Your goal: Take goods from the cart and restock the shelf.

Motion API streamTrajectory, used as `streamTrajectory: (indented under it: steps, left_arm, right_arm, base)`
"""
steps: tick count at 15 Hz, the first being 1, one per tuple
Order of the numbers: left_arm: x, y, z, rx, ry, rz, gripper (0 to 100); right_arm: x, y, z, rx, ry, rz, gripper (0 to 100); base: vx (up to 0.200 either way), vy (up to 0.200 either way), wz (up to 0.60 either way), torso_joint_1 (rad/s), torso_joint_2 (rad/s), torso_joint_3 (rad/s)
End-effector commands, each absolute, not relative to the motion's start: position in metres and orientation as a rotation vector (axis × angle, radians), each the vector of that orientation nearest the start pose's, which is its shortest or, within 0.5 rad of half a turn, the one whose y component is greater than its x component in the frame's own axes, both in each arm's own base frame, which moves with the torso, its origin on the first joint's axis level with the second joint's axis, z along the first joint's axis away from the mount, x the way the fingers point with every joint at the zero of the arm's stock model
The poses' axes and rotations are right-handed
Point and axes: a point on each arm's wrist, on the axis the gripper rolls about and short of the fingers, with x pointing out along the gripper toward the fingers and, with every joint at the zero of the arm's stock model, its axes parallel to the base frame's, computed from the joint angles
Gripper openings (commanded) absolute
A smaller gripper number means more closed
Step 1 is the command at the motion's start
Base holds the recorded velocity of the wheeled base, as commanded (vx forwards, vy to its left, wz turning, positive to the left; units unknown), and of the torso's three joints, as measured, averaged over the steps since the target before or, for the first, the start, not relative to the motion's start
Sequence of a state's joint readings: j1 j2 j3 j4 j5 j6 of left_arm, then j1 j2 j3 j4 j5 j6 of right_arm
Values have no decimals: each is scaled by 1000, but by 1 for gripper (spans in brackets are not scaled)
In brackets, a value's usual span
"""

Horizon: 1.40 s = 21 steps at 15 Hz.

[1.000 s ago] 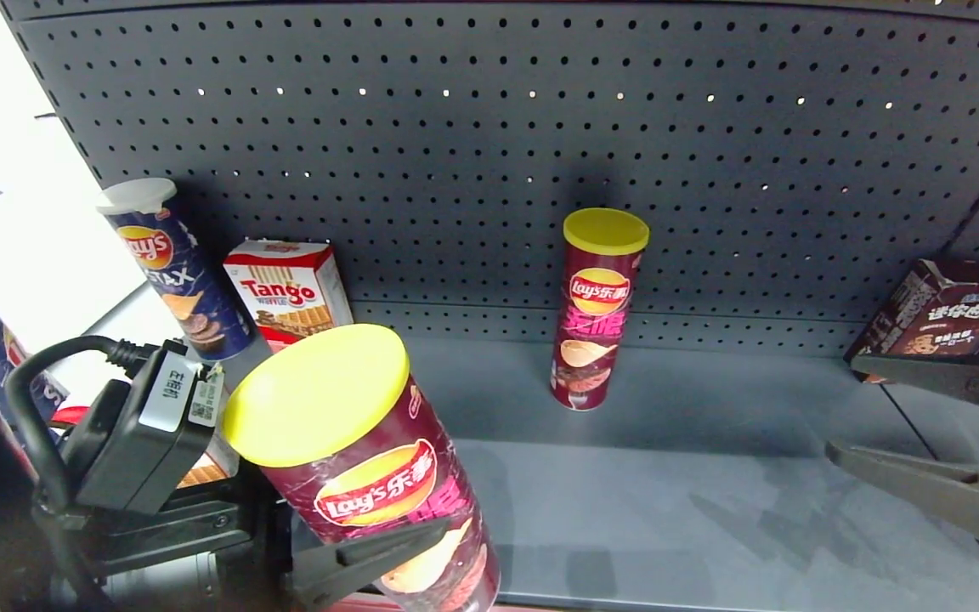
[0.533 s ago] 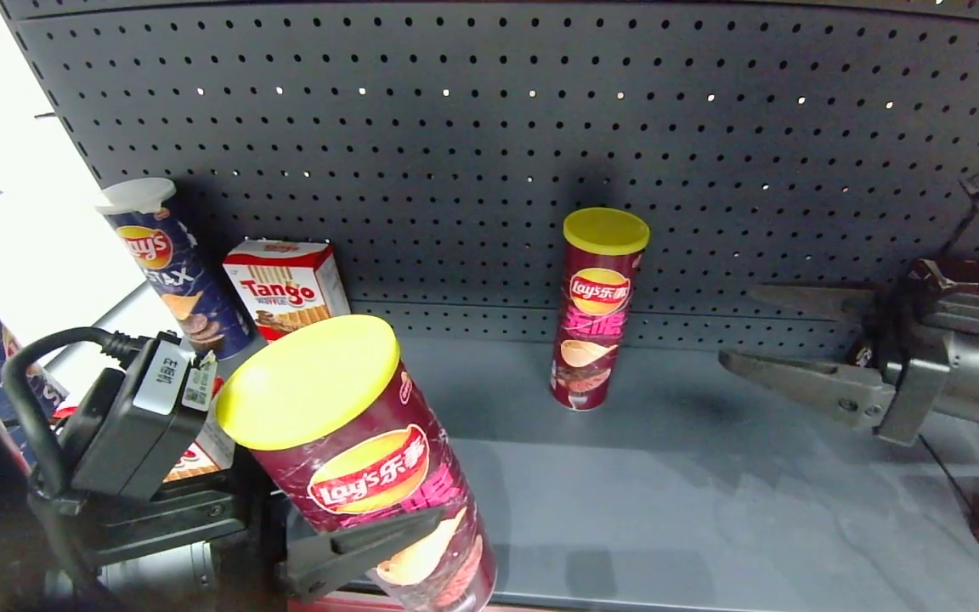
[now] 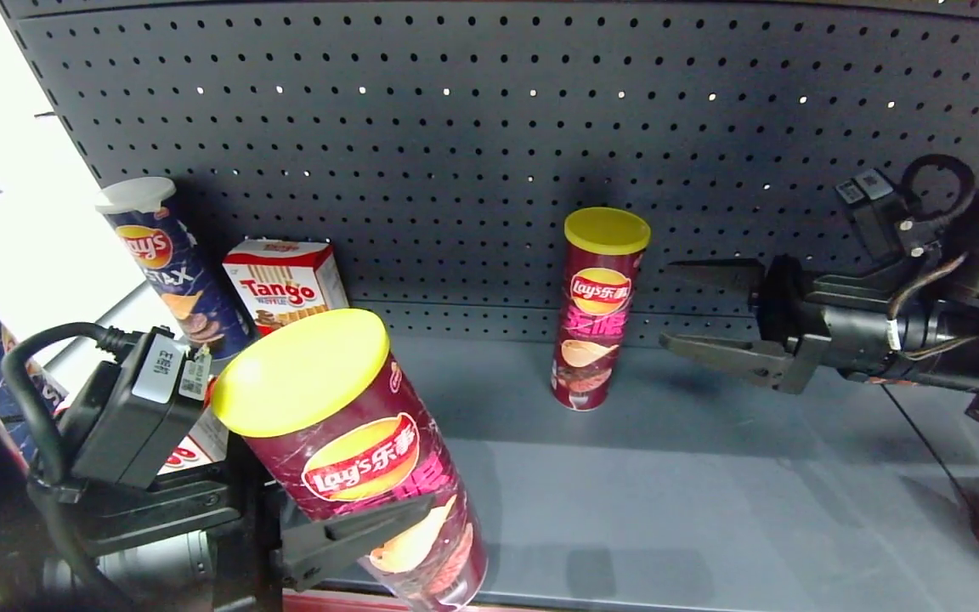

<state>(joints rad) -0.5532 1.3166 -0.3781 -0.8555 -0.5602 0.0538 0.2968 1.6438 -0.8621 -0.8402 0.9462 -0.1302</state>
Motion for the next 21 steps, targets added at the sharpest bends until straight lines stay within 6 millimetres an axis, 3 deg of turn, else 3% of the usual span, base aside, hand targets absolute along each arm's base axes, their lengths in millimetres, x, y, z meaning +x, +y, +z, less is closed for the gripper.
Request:
streamTrajectory:
  steps: [1,21]
  left_arm:
    - [153,-108,184,47,65,-1114,0]
    - [155,-106,185,47,63,-1097,0]
  right_arm:
    - [294,109,227,-126,-119,1246,100]
    - [349,117,176,-116,-15,1226,100]
  base:
    - [0,0,0,0,0,0]
    - [0,0,0,0,0,0]
